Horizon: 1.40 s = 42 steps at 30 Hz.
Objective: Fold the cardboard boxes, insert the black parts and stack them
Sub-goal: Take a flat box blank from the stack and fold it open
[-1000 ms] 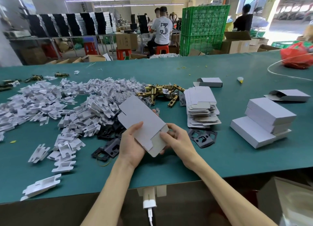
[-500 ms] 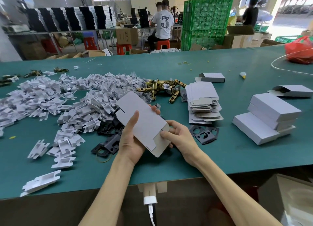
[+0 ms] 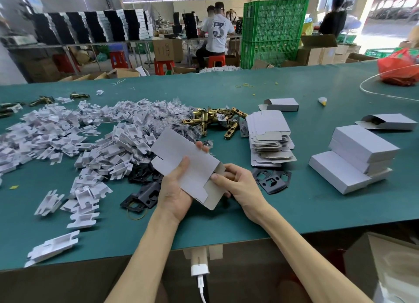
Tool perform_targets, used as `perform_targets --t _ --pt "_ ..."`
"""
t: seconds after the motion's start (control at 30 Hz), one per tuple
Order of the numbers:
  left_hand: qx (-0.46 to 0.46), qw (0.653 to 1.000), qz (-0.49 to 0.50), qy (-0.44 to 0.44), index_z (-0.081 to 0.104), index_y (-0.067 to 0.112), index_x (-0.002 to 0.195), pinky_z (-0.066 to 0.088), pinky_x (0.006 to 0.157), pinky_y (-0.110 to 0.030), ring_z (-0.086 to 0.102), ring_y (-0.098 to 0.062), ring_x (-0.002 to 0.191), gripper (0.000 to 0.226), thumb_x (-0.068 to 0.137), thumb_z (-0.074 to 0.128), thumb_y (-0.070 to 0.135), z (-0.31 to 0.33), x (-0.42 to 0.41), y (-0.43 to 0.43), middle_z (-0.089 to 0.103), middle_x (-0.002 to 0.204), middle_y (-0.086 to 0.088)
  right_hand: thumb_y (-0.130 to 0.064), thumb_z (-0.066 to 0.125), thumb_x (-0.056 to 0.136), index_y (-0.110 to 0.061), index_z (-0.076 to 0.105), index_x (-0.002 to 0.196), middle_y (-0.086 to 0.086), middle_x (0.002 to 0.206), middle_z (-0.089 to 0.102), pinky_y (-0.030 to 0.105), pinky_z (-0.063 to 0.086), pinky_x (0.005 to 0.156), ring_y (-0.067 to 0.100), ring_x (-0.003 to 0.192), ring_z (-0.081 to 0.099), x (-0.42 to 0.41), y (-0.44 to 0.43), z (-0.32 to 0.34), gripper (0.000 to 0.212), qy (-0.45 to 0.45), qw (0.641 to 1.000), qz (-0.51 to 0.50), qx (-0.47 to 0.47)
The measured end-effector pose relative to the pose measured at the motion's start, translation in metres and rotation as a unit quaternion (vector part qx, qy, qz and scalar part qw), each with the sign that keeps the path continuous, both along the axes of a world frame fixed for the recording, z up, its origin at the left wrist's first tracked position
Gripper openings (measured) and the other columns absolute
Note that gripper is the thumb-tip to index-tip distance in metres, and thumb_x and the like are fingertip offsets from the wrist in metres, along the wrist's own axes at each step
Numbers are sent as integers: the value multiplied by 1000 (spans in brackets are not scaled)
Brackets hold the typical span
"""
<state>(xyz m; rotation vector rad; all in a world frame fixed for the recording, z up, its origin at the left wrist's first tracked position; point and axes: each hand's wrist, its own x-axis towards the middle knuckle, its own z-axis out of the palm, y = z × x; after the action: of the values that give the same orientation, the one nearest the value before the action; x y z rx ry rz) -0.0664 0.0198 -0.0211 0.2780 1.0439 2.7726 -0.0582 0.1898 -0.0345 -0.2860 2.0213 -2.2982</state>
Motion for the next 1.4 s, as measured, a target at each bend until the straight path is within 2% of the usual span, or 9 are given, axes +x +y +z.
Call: perform_targets --t 0.33,0.57,0.7,0.87,0.93,1.07,1.17,1.27,1.4 --pt "-2 1000 -31 -2 50 8 143 49 109 -49 55 -30 132 60 95 71 37 6 4 3 58 135 -14 -24 80 85 -5 70 103 8 87 77 26 55 61 15 75 70 2 -2 2 28 2 1000 6 3" --pt "29 997 10 -66 60 11 127 61 88 -41 69 -21 98 110 37 101 59 4 4 3 68 108 -5 -29 86 71 -6 69 107 18 96 76 44 57 86 21 84 72 5 -4 8 46 2 999 48 15" --pt "69 991 55 -101 63 8 118 63 79 -39 70 -18 80 116 23 99 66 0 2 0 71 90 -3 -28 94 65 -10 64 116 4 98 74 26 53 84 10 87 68 7 -7 13 62 52 993 69 86" --pt "-40 992 83 -91 78 12 105 64 81 -43 76 -20 85 108 26 86 85 -3 0 5 76 92 -4 -81 75 56 -45 36 149 2 124 56 17 47 78 8 82 64 9 -10 17 107 100 986 62 114" --pt "-82 992 54 -75 84 16 96 64 80 -45 76 -26 95 93 44 75 92 -4 3 7 77 99 -10 -90 60 64 -63 30 146 -5 124 49 11 40 83 -9 90 52 10 -11 15 91 128 971 77 187" --pt "-93 992 37 -75 83 17 103 62 81 -42 75 -31 104 75 84 51 81 1 8 8 77 107 -12 -65 58 86 -68 43 137 -7 119 50 19 35 93 -11 97 48 9 -9 11 53 102 971 52 208" --pt "-89 991 10 -96 69 5 128 59 93 -48 71 -33 113 75 81 74 63 5 10 7 72 120 -15 -55 64 89 -59 54 134 -1 119 57 27 42 94 -2 85 51 7 -6 11 46 82 979 28 183" --pt "-73 995 -10 -65 56 -2 143 48 111 -50 60 -34 126 89 73 87 45 8 11 1 58 140 -20 -43 66 95 -46 62 134 7 125 67 37 51 92 32 93 64 5 -5 11 39 57 991 28 120" --pt "-89 995 -38 -3 60 -1 138 31 123 -44 48 -33 136 80 75 90 37 8 11 0 50 151 -24 -33 61 100 -29 68 131 -16 114 73 16 53 82 2 101 69 2 1 9 32 26 999 24 23"
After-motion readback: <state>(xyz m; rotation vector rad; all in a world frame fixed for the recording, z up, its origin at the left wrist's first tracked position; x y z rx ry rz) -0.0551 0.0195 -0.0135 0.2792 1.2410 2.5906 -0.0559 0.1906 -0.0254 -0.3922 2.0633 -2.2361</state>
